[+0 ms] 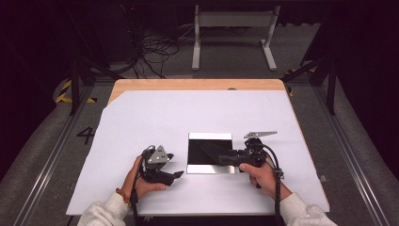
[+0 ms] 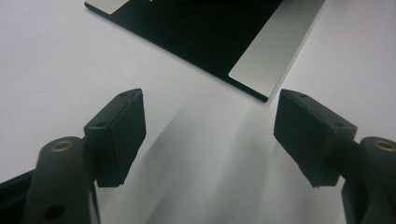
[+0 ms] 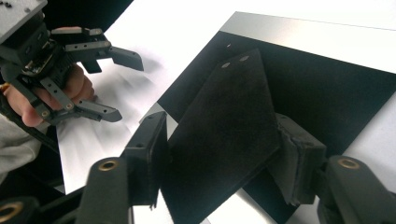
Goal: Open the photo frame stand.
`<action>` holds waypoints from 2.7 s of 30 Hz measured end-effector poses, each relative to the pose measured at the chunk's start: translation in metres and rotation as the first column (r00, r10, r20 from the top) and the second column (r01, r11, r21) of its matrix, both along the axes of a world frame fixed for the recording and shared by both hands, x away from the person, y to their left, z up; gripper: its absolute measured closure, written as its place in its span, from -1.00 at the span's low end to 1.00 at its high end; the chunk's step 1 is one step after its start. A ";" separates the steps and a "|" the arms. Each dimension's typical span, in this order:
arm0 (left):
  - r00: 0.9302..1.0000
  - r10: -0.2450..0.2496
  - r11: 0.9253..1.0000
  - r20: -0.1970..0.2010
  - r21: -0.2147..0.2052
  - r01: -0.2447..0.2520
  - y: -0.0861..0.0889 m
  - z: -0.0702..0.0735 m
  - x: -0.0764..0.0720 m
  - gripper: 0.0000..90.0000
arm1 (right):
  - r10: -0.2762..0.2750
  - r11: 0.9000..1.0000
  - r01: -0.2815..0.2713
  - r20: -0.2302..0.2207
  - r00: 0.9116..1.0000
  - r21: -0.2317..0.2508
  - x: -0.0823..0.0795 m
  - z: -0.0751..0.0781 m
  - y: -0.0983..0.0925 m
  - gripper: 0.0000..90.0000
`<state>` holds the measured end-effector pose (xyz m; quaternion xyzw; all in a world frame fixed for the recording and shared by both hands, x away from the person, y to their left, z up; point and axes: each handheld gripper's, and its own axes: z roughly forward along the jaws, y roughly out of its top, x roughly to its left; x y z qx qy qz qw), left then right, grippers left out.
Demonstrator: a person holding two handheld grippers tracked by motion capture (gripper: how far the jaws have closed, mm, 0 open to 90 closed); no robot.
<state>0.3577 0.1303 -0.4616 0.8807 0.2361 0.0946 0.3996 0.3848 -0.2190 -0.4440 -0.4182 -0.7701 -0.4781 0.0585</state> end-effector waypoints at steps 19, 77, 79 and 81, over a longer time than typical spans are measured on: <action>0.995 -0.027 0.998 -0.099 -0.063 0.021 -0.015 -0.001 0.010 -0.50 | 0.006 1.000 -0.006 -0.017 1.000 0.014 0.002 -0.006 -0.004 0.16; 0.997 -0.011 0.988 -0.071 -0.153 0.000 -0.031 0.015 0.053 0.09 | 0.114 0.993 -0.108 0.214 0.970 -0.042 -0.014 0.012 -0.003 0.53; 0.999 0.000 0.988 -0.053 -0.156 -0.008 -0.032 0.018 0.054 0.14 | 0.110 0.994 -0.104 0.219 0.970 -0.038 -0.014 0.012 -0.002 0.58; 0.999 0.010 0.986 -0.042 -0.166 -0.017 -0.032 0.021 0.056 0.19 | 0.110 0.994 -0.105 0.222 0.969 -0.037 -0.014 0.012 -0.003 0.63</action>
